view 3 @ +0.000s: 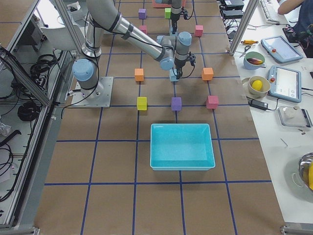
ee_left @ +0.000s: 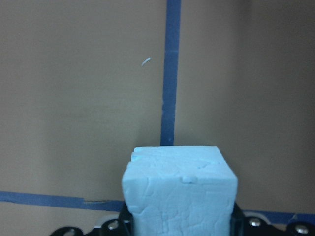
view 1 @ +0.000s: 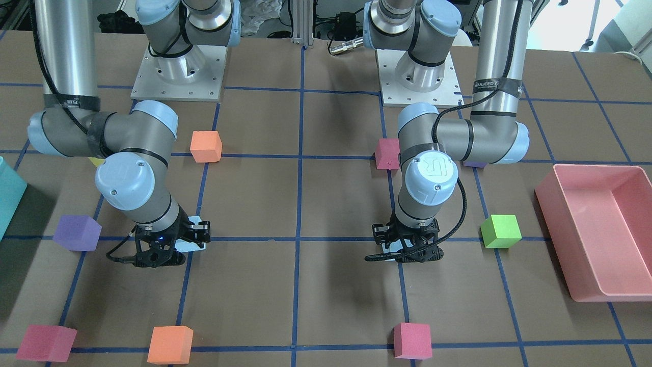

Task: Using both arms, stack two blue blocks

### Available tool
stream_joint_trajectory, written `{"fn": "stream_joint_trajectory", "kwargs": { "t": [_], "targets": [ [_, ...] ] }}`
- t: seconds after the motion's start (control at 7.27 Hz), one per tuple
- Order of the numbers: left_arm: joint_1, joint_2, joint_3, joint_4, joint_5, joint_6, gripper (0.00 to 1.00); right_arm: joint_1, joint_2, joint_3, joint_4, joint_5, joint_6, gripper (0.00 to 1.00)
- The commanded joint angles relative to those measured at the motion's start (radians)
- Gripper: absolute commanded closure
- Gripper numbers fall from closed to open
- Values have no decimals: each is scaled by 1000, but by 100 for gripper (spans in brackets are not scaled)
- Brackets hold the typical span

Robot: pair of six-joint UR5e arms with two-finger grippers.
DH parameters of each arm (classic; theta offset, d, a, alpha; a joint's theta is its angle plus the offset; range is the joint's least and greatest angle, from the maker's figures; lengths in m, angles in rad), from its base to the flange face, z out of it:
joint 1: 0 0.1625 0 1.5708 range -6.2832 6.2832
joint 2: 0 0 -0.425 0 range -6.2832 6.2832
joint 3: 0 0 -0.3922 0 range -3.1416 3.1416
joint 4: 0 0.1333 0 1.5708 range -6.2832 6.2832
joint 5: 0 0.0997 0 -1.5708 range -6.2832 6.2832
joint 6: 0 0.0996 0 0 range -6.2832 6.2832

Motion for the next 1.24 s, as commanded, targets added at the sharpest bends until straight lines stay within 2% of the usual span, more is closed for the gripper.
{"fn": "stream_joint_trajectory", "kwargs": {
  "t": [0.0, 0.14, 0.28, 0.41, 0.69, 0.83, 1.1],
  "targets": [
    [-9, 49, -2, 13, 8, -1, 100, 9, -13, -31, 18, 2, 10, 100],
    [-9, 58, 0, 11, 0, -1, 100, 47, -44, -75, 99, 2, 23, 100],
    [-13, 67, 0, 7, 0, -2, 100, 99, -64, -127, 173, -1, 121, 100],
    [-15, 82, 6, -2, -2, -2, 100, 158, -84, -140, 227, 4, 198, 100],
    [8, 102, 10, -21, 0, 8, 100, 273, -79, -135, 217, 82, 433, 100],
    [19, 119, 13, -57, 0, 58, 100, 324, -69, -128, 215, 82, 456, 100],
    [20, 138, 15, -70, -2, 67, 100, 366, -36, -76, 95, 85, 447, 100]
  ]
}}
